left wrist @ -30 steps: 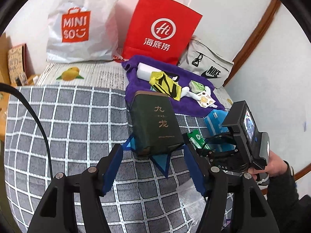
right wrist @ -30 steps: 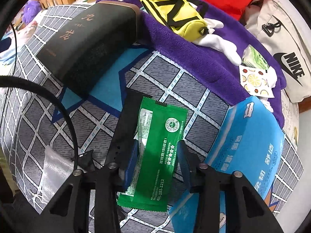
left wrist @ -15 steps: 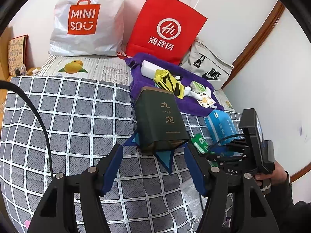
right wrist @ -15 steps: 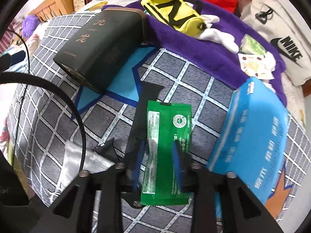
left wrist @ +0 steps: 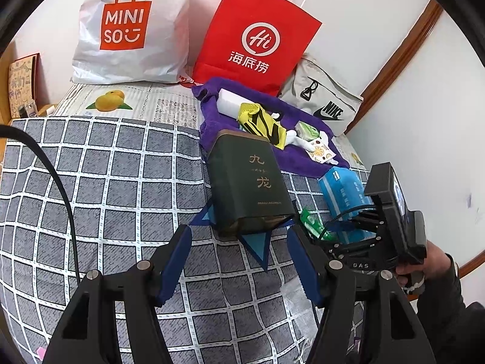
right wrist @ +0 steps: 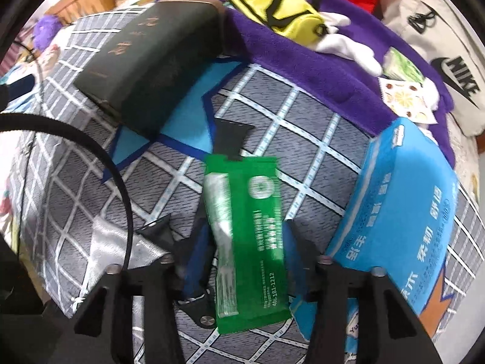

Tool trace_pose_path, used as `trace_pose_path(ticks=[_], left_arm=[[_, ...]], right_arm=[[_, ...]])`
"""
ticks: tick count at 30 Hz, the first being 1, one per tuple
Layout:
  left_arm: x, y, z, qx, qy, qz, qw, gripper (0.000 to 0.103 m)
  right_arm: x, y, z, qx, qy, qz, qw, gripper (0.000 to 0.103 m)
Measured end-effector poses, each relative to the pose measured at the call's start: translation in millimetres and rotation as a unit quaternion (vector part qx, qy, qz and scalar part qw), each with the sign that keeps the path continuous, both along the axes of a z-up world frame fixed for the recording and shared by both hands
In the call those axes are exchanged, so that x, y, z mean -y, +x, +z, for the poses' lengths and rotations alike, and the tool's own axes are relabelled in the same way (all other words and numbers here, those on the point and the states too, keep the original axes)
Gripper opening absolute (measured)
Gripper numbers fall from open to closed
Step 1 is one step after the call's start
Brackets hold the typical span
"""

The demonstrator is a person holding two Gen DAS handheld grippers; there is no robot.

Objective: Organize soft objects
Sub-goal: 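Grasp the green snack packet with the right tool while the left tool grasps the white mesh bag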

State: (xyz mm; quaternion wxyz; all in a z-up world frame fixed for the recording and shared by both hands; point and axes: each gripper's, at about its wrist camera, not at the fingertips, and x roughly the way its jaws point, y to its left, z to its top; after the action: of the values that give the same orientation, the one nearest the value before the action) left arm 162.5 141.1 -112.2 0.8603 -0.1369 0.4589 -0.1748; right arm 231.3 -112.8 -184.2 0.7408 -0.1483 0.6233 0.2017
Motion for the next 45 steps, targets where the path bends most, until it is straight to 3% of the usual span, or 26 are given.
trace_pose_path(ticks=[1, 2, 6, 12, 16, 17, 22, 26, 28, 30, 32, 39, 45], left_arm=[[0, 0, -1, -0.001, 0.001, 0.0, 1.0, 0.063], [0, -1, -1, -0.002, 0.002, 0.0, 1.0, 0.063], [3, 2, -4, -0.009, 0.004, -0.002, 1.0, 0.063], [9, 3, -3, -0.008, 0.008, -0.009, 0.9999, 0.063], [9, 4, -6, -0.014, 0.006, -0.005, 0.9999, 0.063], [10, 5, -6, -0.014, 0.005, -0.006, 0.9999, 0.063], [15, 6, -5, -0.014, 0.009, -0.012, 0.9998, 0.063], [16, 6, -7, -0.018, 0.009, -0.01, 0.9997, 0.063], [16, 7, -8, -0.02, 0.01, -0.007, 0.9997, 0.063], [16, 9, -9, -0.022, 0.011, -0.006, 0.9997, 0.063], [17, 9, -10, -0.023, 0.013, -0.008, 0.9996, 0.063], [30, 7, -14, -0.029, 0.025, -0.024, 0.999, 0.063], [55, -5, -20, -0.033, 0.048, -0.06, 0.9965, 0.063]], right_arm=[[1, -1, 2, 0.001, 0.002, 0.001, 1.0, 0.037], [3, 0, 3, -0.002, 0.01, 0.002, 1.0, 0.015], [5, -3, 7, -0.027, 0.057, -0.002, 0.998, 0.017], [-4, -18, 15, -0.009, 0.051, 0.016, 0.999, 0.022], [-3, -24, 27, 0.01, 0.042, 0.022, 0.999, 0.053], [-1, -24, 27, 0.01, 0.038, 0.022, 0.999, 0.055], [-1, -22, 15, -0.024, 0.017, 0.024, 0.999, 0.055], [-14, -29, 8, -0.007, -0.013, 0.048, 0.999, 0.057], [-17, -32, 7, -0.001, -0.013, 0.057, 0.998, 0.054], [-21, -34, 9, -0.002, 0.001, 0.068, 0.998, 0.04], [-20, -37, 11, -0.001, 0.013, 0.073, 0.997, 0.034], [3, -34, 33, 0.014, 0.07, 0.028, 0.997, 0.032], [37, -44, 58, 0.052, 0.109, -0.018, 0.993, 0.032]])
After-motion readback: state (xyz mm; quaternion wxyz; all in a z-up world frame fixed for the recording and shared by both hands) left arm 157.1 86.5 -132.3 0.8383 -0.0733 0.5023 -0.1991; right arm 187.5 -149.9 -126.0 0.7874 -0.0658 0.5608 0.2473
